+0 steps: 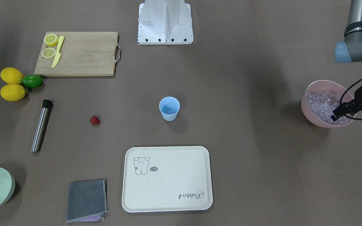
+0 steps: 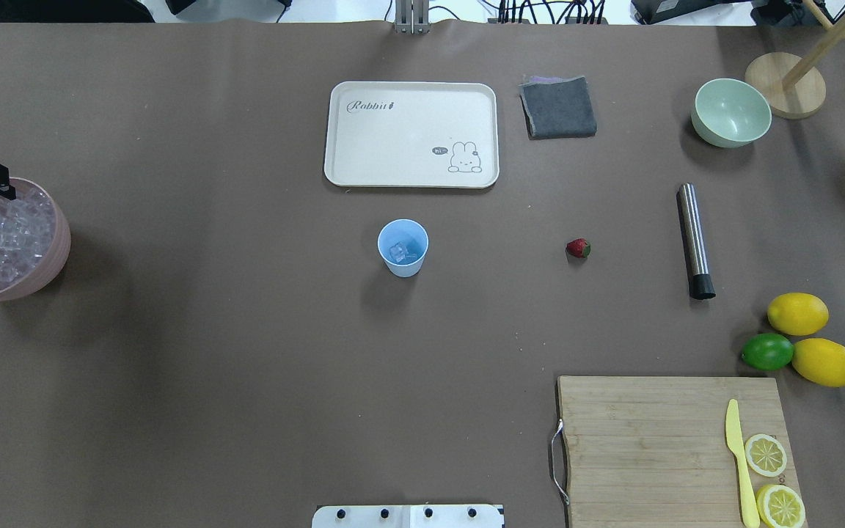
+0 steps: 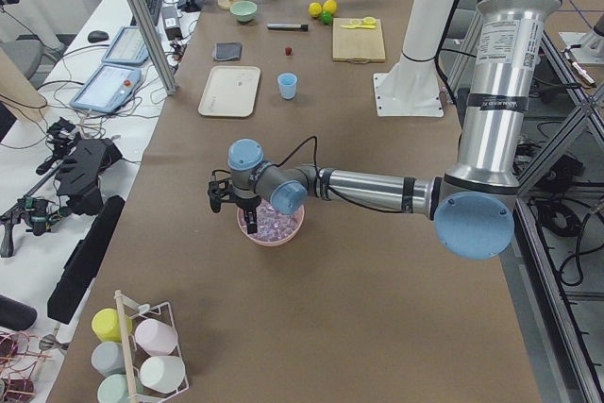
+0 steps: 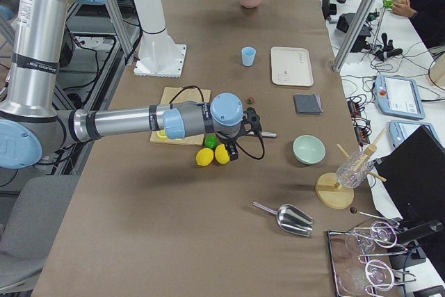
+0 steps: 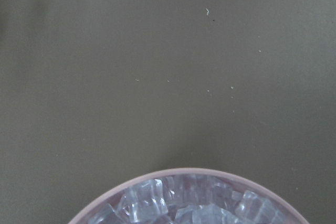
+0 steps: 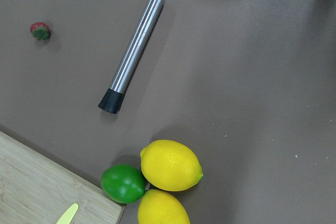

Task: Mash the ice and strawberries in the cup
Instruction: 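Lower the left gripper into the ice bowl and grasp a third cube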

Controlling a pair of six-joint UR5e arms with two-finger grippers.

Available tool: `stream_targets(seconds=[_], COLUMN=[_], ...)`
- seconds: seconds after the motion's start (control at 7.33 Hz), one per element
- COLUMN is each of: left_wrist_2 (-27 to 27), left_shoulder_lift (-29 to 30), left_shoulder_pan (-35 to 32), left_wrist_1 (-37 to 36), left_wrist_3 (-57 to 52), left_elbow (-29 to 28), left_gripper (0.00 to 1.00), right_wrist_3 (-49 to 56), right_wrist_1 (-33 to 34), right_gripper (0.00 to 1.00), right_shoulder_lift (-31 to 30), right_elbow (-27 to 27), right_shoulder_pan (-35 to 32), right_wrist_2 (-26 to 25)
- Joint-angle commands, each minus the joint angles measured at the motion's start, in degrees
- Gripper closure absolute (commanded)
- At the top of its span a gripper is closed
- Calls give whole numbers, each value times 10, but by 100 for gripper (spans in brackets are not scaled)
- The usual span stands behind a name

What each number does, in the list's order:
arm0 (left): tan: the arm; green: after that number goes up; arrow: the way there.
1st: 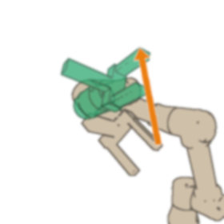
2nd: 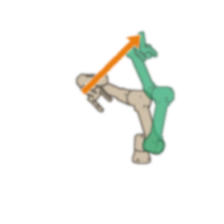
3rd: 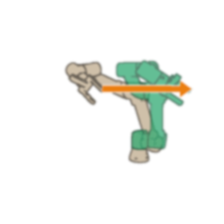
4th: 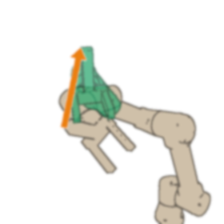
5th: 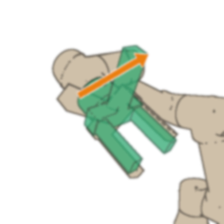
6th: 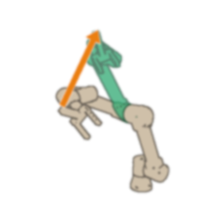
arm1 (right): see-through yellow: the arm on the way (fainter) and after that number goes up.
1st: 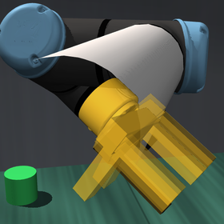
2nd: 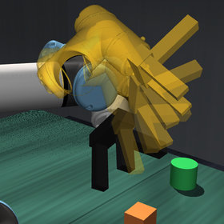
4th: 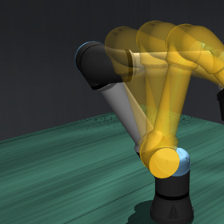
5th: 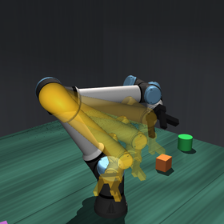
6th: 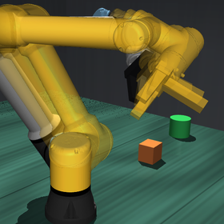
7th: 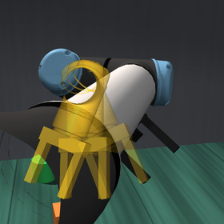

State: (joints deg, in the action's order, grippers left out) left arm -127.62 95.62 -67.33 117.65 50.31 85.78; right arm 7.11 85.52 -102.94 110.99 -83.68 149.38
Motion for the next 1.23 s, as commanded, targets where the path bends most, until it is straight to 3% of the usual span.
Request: stream_targets(seconds=[0.0, 0.27, 0.41, 0.68, 0.82, 1.09], left_wrist_2=[0, 0, 0, 0, 1, -3], left_shoulder_lift=[-3, -4, -4, -3, -3, -2], left_shoulder_pan=[-1, -1, 0, -1, -3, -18], left_wrist_1=[2, 2, 2, 2, 2, -1], left_wrist_3=[2, 4, 10, 11, 12, 10], left_elbow=[-2, -3, -2, -2, -2, 5], left_gripper=[14, 30, 50, 69, 94, 100], right_wrist_3=[-1, -1, -1, -1, -1, -1], right_wrist_1=[0, 0, 0, 0, 0, 0], right_gripper=[0, 0, 0, 0, 0, 0], right_shoulder_lift=[3, 2, 1, -2, -3, -7], right_elbow=[0, 1, 1, 1, 1, 2], right_shoulder_pan=[1, 1, 1, 1, 0, 0], right_wrist_2=[0, 0, 0, 2, 3, 5])
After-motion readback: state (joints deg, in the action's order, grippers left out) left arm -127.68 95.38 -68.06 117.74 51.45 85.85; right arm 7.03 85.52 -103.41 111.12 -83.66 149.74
